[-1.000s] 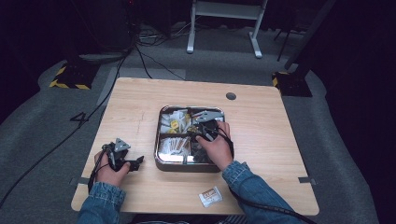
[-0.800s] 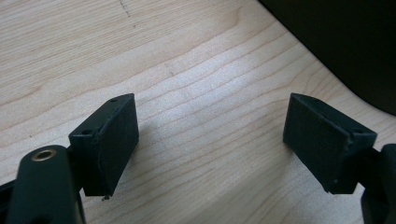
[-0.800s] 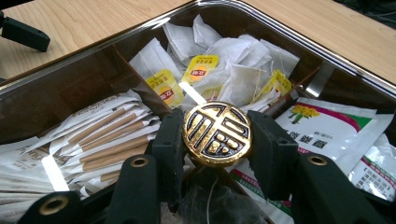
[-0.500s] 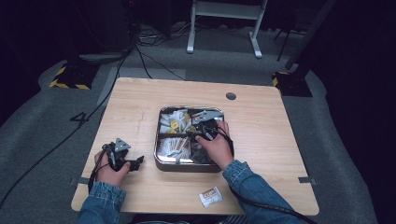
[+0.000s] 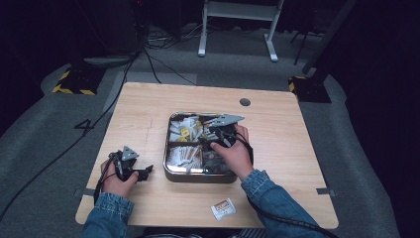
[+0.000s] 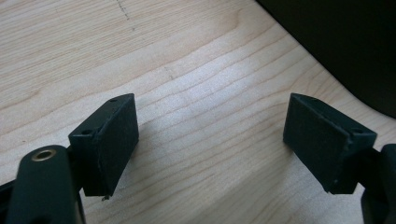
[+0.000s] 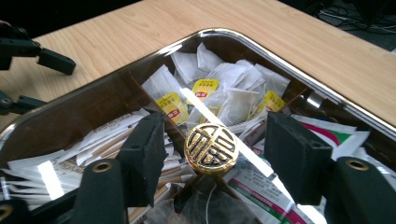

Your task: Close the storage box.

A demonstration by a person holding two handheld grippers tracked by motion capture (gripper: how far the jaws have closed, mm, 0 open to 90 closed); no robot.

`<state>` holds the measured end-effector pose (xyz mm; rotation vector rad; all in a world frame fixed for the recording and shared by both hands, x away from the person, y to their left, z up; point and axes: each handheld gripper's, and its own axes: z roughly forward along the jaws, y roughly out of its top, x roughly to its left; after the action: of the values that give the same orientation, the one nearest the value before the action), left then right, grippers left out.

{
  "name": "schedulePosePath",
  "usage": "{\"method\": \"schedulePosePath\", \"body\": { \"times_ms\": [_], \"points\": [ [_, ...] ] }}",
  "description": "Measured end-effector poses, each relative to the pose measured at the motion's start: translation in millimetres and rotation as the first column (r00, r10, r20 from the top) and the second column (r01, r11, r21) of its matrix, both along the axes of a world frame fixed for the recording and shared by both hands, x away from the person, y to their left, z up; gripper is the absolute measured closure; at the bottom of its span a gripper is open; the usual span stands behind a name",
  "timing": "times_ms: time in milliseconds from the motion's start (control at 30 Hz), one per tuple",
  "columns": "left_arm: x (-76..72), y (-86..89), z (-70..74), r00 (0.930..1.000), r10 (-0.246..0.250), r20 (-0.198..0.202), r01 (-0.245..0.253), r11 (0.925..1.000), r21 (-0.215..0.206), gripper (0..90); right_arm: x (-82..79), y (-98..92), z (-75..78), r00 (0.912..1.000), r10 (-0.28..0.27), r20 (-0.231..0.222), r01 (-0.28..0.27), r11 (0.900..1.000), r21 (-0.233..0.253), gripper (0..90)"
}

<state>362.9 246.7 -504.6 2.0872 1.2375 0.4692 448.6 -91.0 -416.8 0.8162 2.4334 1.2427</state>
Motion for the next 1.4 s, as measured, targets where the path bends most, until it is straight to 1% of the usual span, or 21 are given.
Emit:
{"method": "schedulePosePath", "body": {
  "times_ms": [133, 200, 300, 333, 467, 500, 533, 633, 667, 767, 800, 833, 900, 933, 1067, 1100, 1133, 1400],
  "points": [
    [1.5, -0.6, -0.2, 1.0000, -0.002, 0.000, 0.002, 1.0000, -0.003, 18.5, -1.6, -8.1, 7.7, 1.0000, -0.002, 0.000, 0.002, 1.000, 0.014, 37.0],
    [2.0, -0.6, -0.1, 1.0000, -0.005, -0.001, 0.005, 1.0000, -0.003, 18.5, -3.3, -18.4, 15.7, 1.0000, -0.007, -0.004, 0.008, 0.999, 0.031, 35.7],
    [2.2, -0.7, -0.1, 1.0000, -0.004, 0.000, 0.004, 1.0000, -0.003, 18.5, -4.3, -24.4, 19.5, 0.9999, -0.010, -0.010, 0.010, 0.999, 0.036, 34.9],
    [2.3, -0.7, -0.1, 1.0000, -0.004, -0.001, 0.004, 1.0000, -0.002, 18.5, -5.5, -33.0, 24.1, 0.9998, -0.015, -0.013, 0.015, 0.999, 0.036, 34.1],
    [2.6, -0.6, -0.1, 1.0000, -0.004, 0.001, 0.004, 1.0000, -0.001, 18.5, -8.2, -48.8, 30.9, 0.9996, -0.025, -0.011, 0.026, 0.999, 0.047, 33.3],
    [2.6, -0.6, -0.1, 1.0000, -0.004, 0.001, 0.004, 1.0000, -0.001, 18.5, -8.2, -48.8, 30.9, 0.9996, -0.025, -0.011, 0.026, 0.999, 0.047, 33.3],
    [2.6, -0.6, -0.1, 1.0000, -0.004, 0.001, 0.004, 1.0000, -0.001, 18.5, -10.2, -58.6, 34.7, 0.9993, -0.035, -0.010, 0.036, 0.998, 0.056, 33.0],
    [2.6, -0.6, -0.1, 1.0000, -0.004, 0.001, 0.004, 1.0000, -0.001, 18.5, -11.6, -66.5, 37.1, 0.9991, -0.042, -0.009, 0.043, 0.998, 0.056, 32.5],
    [2.6, -0.8, -0.2, 1.0000, -0.003, 0.001, 0.003, 1.0000, -0.004, 18.5, -13.3, -76.7, 39.4, 0.9986, -0.052, -0.009, 0.052, 0.997, 0.057, 32.0],
    [2.8, -0.6, 0.0, 1.0000, -0.004, 0.001, 0.004, 1.0000, -0.001, 18.5, -15.9, -89.4, 41.3, 0.9976, -0.069, -0.011, 0.069, 0.995, 0.065, 31.3],
    [3.1, -0.6, 0.0, 1.0000, -0.005, 0.001, 0.005, 1.0000, 0.000, 18.5, -15.9, -89.4, 41.3, 0.9976, -0.069, -0.011, 0.069, 0.995, 0.065, 31.3],
    [3.5, -0.7, -0.1, 1.0000, -0.005, 0.002, 0.005, 1.0000, 0.000, 18.5, -18.0, -99.7, 42.4, 0.9968, -0.080, -0.011, 0.080, 0.994, 0.072, 30.9],
    [3.8, -1.0, -0.1, 1.0000, -0.003, 0.002, 0.003, 1.0000, -0.001, 18.5, -18.6, -103.2, 42.7, 0.9964, -0.085, -0.009, 0.085, 0.994, 0.072, 30.7],
    [4.1, -1.5, -0.3, 1.0000, 0.001, 0.001, -0.001, 1.0000, -0.006, 18.5, -20.7, -112.2, 43.4, 0.9954, -0.095, -0.012, 0.096, 0.992, 0.079, 30.1],
    [4.7, -1.5, 0.1, 1.0000, -0.001, -0.002, 0.001, 1.0000, -0.002, 18.5, -24.4, -129.9, 43.7, 0.9936, -0.112, -0.017, 0.113, 0.990, 0.083, 28.5],
    [4.7, -1.5, 0.1, 1.0000, -0.001, -0.002, 0.001, 1.0000, -0.002, 18.5, -24.4, -129.9, 43.7, 0.9936, -0.112, -0.017, 0.113, 0.990, 0.083, 28.5],
    [4.8, -1.5, 0.1, 1.0000, -0.001, -0.002, 0.001, 1.0000, -0.001, 18.5, -26.5, -139.3, 42.9, 0.9929, -0.117, -0.020, 0.118, 0.990, 0.083, 28.1],
    [4.8, -1.6, 0.1, 1.0000, -0.001, -0.002, 0.001, 1.0000, -0.001, 18.5, -35.4, -167.9, 34.5, 0.9890, -0.143, -0.038, 0.146, 0.985, 0.095, 27.8]
  ]
}}
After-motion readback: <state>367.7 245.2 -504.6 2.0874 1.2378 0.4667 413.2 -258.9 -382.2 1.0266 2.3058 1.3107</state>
